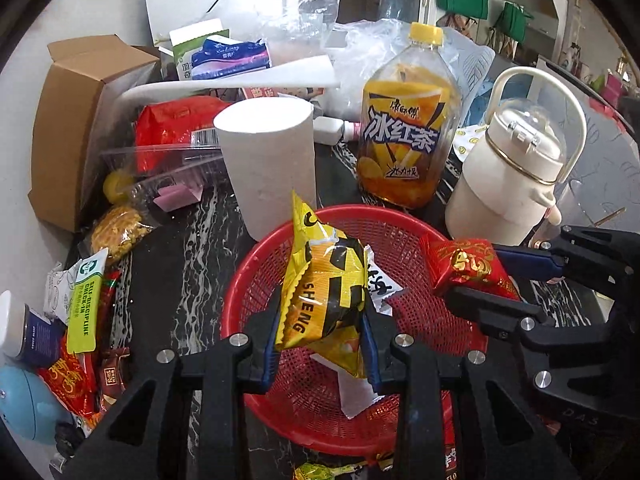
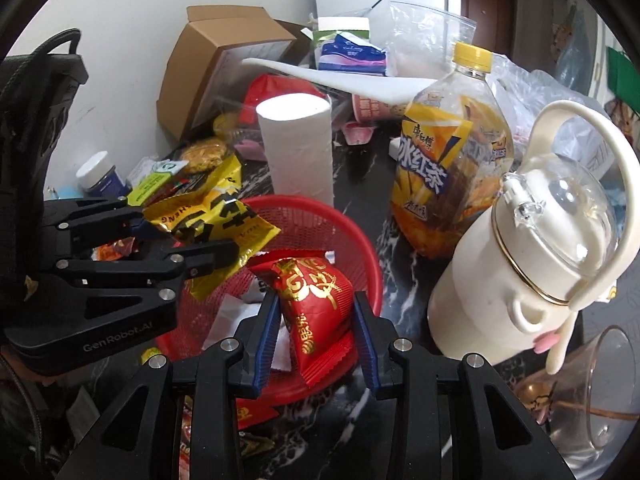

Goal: Organize snacks
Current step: 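Open both grippers to drop the SHENG bag and red packet into the basket, then withdraw both grippers from the basket toward the snacks on the table, then grasp the green lollipop with the left gripper while the right grasps a red candy packet, then lift the lollipop and red candy packet and carry them over the basket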

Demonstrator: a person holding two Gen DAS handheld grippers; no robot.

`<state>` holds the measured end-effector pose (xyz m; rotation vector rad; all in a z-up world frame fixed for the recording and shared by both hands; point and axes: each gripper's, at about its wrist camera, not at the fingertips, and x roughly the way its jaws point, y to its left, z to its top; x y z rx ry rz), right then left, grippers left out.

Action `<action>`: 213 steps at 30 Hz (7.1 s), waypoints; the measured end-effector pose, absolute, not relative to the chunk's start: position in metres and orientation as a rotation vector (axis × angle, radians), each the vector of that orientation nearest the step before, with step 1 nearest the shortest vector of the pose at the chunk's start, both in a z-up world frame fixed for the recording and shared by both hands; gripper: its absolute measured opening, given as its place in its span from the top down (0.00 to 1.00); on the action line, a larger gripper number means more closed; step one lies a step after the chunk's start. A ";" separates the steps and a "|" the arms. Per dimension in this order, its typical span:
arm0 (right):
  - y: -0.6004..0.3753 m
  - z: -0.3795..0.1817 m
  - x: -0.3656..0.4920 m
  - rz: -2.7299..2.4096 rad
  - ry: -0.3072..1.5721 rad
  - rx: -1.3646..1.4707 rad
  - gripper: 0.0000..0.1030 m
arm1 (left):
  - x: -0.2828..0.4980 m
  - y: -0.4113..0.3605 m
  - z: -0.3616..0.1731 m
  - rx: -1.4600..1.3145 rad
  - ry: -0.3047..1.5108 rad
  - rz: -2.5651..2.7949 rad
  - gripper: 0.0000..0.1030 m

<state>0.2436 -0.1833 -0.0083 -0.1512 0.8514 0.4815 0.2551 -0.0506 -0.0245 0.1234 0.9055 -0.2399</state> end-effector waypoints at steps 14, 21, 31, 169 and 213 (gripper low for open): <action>-0.193 -0.010 0.253 0.451 0.862 -0.091 0.53 | 0.268 -0.049 -0.037 0.138 0.986 -0.183 0.49; -0.194 -0.007 0.251 0.447 0.854 -0.097 0.53 | 0.268 -0.045 -0.036 0.123 0.981 -0.175 0.46; -0.200 0.000 0.243 0.438 0.832 -0.098 0.53 | 0.254 -0.046 -0.019 0.126 0.936 -0.182 0.46; -0.151 -0.075 0.116 0.763 1.039 -0.189 0.70 | 0.094 0.005 -0.078 -0.047 0.918 -0.438 0.60; -0.198 -0.028 0.088 0.633 0.903 0.044 0.77 | 0.087 -0.016 -0.032 0.041 0.882 -0.356 0.74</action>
